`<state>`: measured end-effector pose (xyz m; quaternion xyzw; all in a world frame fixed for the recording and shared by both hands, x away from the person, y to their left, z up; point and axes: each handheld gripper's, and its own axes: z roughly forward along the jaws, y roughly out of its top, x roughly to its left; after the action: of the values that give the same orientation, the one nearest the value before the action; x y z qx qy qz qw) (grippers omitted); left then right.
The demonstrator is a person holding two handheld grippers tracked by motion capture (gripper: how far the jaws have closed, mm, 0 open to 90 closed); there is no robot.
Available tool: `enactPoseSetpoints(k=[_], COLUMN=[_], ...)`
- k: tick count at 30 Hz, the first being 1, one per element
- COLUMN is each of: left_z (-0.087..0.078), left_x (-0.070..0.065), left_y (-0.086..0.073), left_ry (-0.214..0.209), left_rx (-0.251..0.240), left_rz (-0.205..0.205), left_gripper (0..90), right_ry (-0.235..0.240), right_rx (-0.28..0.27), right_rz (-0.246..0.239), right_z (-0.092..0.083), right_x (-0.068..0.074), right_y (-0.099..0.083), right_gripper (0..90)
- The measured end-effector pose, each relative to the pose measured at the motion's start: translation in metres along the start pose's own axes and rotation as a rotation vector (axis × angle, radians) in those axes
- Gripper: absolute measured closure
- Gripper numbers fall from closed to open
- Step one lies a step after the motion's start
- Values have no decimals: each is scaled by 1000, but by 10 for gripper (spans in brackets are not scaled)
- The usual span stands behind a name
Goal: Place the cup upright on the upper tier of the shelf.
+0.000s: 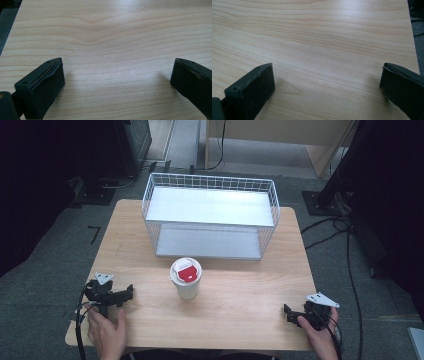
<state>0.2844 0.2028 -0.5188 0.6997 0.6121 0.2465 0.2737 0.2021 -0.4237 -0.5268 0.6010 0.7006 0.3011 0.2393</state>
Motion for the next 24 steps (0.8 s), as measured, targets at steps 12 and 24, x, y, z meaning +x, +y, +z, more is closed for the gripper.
enactPoseSetpoints(k=[12, 24], left_z=[2, 2], left_x=[-5, -5], left_y=[2, 2], left_ry=[39, 41], left_rx=[1, 0], left_rz=[-41, -43], left_gripper=[0, 0], right_ry=[1, 73], right_rx=[-3, -60], right_rz=[-6, -25], right_z=[-2, -10], right_x=[1, 23], right_y=[-2, 18], right_gripper=[0, 0])
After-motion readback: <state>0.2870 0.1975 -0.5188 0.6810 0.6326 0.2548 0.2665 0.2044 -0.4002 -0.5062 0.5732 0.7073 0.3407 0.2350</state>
